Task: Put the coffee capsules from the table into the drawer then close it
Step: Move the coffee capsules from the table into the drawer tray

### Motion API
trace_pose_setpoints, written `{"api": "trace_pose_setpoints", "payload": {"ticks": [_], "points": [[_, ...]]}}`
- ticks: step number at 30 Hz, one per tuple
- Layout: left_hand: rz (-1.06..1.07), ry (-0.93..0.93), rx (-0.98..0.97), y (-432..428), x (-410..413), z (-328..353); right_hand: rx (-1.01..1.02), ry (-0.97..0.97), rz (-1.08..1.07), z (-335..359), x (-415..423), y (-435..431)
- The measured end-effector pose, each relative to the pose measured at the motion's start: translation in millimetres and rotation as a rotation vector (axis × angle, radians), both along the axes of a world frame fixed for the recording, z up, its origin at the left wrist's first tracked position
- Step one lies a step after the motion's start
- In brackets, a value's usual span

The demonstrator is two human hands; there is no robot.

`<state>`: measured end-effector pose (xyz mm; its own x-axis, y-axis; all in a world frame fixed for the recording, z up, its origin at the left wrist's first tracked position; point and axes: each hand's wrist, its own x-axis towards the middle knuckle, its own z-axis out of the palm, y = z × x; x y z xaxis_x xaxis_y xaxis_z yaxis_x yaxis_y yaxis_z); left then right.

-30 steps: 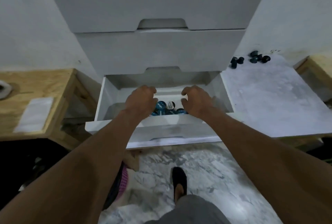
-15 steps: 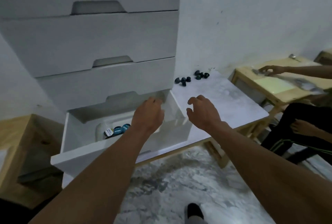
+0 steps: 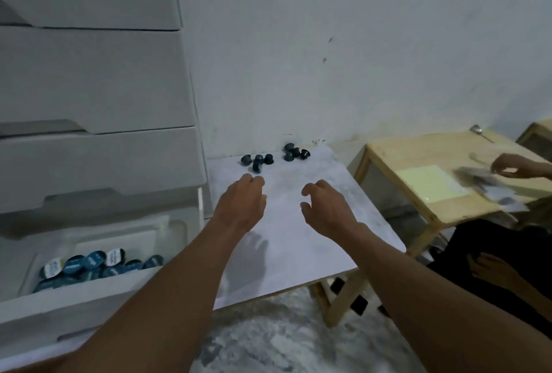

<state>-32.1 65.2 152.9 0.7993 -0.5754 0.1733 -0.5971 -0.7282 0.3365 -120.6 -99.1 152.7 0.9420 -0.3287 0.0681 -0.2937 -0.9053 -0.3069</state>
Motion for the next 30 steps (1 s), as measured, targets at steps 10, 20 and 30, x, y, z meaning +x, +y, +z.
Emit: {"api": "trace_pose_setpoints", "payload": {"ticks": [10,20,30], "points": [[0.182,0.088,0.088,-81.0,48.9,-23.9,0.064,0.062,0.156,-16.5,89.1,-104.8],[0.141,0.127,0.145,-136.1,178.5,-87.5,0.14,0.164,0.209,-66.7,231.3,-139.0],[0.094,0.184,0.259,-154.1,247.1,-148.9,0.172,0.298,0.248,-117.9,338.8,-136.5]]}}
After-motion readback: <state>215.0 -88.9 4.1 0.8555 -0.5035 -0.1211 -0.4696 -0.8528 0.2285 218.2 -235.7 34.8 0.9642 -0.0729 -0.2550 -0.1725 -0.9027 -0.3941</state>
